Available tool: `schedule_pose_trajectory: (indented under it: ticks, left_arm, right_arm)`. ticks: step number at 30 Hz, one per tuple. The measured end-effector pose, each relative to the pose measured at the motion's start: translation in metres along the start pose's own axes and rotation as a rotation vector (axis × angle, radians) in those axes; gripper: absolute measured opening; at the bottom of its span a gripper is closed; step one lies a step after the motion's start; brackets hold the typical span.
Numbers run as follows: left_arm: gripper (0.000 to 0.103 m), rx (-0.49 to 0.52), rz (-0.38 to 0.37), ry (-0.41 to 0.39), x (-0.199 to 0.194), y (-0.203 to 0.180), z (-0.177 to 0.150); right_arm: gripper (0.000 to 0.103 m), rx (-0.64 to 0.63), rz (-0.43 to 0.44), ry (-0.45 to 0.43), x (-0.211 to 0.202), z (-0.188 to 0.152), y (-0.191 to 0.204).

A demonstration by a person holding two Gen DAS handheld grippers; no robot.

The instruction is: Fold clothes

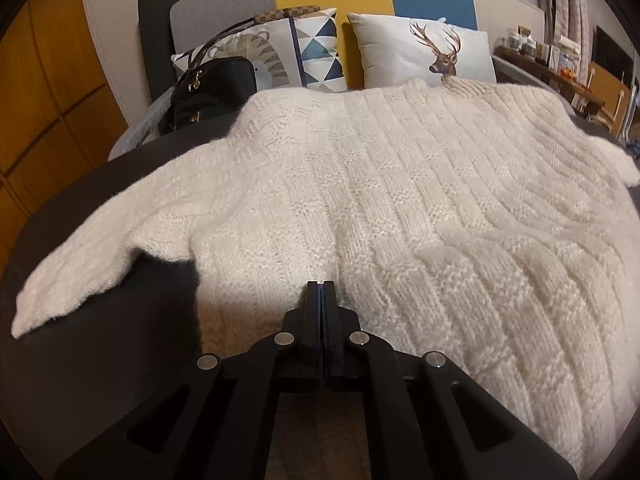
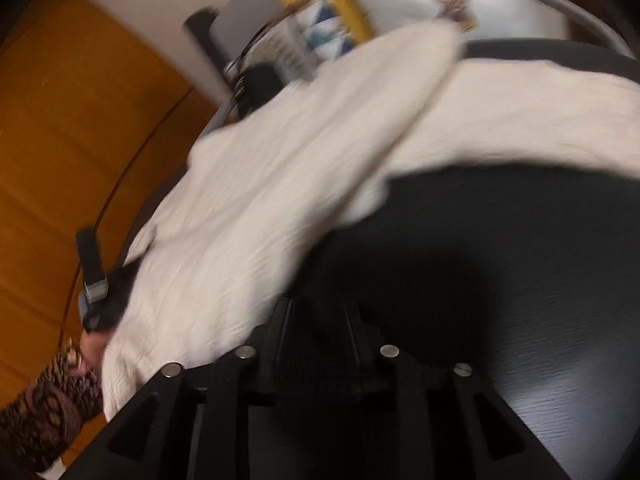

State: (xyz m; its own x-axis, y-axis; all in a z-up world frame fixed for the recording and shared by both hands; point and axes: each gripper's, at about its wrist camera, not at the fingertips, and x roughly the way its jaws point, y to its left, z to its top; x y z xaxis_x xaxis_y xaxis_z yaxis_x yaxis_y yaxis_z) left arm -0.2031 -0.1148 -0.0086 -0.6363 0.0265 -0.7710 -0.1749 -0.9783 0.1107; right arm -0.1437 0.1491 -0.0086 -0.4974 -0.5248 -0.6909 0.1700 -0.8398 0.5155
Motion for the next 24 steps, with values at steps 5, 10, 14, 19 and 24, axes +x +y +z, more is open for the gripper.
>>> schedule_pose_trajectory:
  ticks: [5,10,14,19,24]
  left_arm:
    - [0.001,-0.078,-0.077,0.0,0.001,0.014,0.0]
    - [0.001,-0.093,-0.089,-0.002,0.002,0.016,0.0]
    - [0.001,-0.094,-0.089,-0.003,0.003,0.017,0.0]
    - [0.001,-0.099,-0.089,-0.005,0.004,0.016,0.0]
    - [0.001,-0.103,-0.088,-0.005,0.004,0.016,-0.001]
  right_arm:
    - [0.029,-0.025,0.157,-0.066,0.006,0.008,0.03]
    - [0.03,0.016,0.267,-0.104,0.016,0.028,0.045]
    - [0.03,-0.023,0.198,-0.004,0.046,0.038,0.061]
    - [0.031,-0.127,0.049,0.025,0.052,0.035,0.076]
    - [0.004,-0.137,-0.025,-0.021,0.032,0.031,0.073]
